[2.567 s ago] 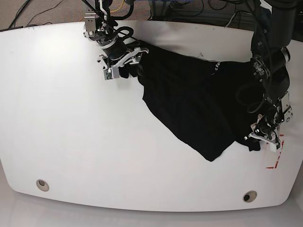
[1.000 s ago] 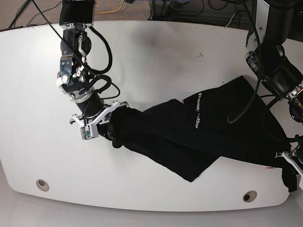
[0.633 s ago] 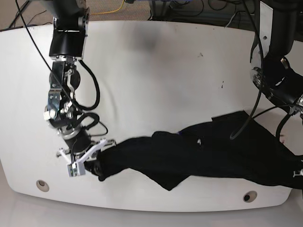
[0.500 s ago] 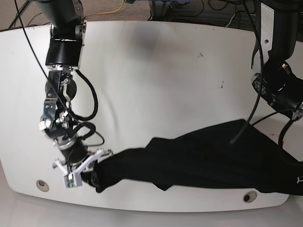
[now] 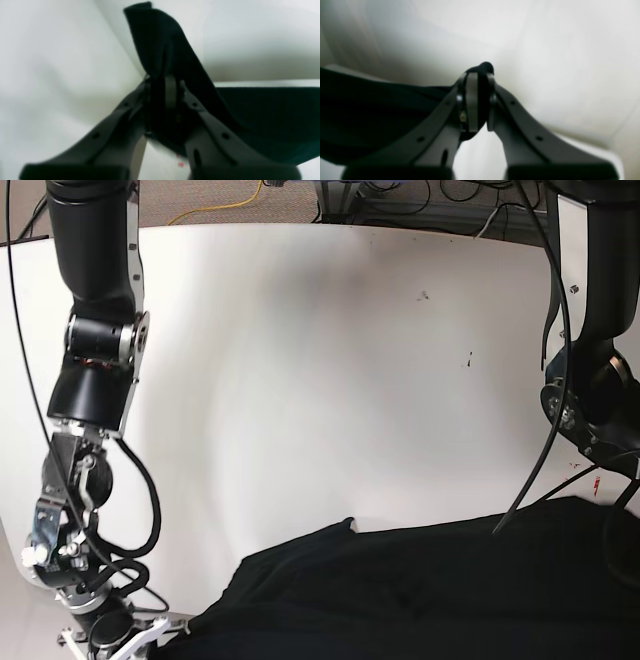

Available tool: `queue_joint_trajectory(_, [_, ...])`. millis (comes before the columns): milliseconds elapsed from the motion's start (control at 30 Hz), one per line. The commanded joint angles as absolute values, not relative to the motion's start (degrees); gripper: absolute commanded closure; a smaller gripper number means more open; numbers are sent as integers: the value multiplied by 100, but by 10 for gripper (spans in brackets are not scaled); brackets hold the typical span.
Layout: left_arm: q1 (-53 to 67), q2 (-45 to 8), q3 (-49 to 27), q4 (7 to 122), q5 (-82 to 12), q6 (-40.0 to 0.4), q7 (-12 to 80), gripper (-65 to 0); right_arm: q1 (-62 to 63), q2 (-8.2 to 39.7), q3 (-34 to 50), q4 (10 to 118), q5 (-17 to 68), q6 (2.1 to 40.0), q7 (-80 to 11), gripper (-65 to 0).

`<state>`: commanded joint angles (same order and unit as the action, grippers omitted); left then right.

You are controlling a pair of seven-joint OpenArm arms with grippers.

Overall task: Layout the t-shirt on the table in an organized manner, then fold the t-shirt properly
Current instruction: 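Lift the black t-shirt with both grippers and pull it toward the robot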

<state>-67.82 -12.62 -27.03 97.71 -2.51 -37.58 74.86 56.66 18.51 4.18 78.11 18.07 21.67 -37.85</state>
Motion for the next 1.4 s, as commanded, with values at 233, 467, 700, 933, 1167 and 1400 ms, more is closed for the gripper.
queue_joint_trajectory(233, [-7310, -1059, -2712, 9508, -251, -3644, 7486, -46, 6571, 2044, 242, 7327, 1815, 2237, -3837, 0])
queue_joint_trajectory(467, [-7785, -778, -2695, 9490, -251, -3459, 7486, -46, 7248, 2176, 180, 7090, 1815, 2255, -3846, 0])
queue_joint_trajectory(700, [-8154, -664, -2563, 9481, -251, -3459, 7486, -46, 7758, 2193, 48, 7090, 1815, 2255, -3855, 0])
queue_joint_trajectory(933, [-8154, -655, -2308, 9490, -251, -3459, 7477, -46, 7732, 2334, -22, 7284, 1824, 2255, -3873, 0])
queue_joint_trajectory(1167, [-7600, -673, -2281, 9525, -251, -3495, 7477, -46, 6914, 2360, 13, 7873, 1824, 2255, -4154, 0])
queue_joint_trajectory(1400, [-6782, -875, -2316, 9666, -259, -3503, 7495, -46, 5508, 2510, 66, 8901, 1851, 2229, -4330, 0])
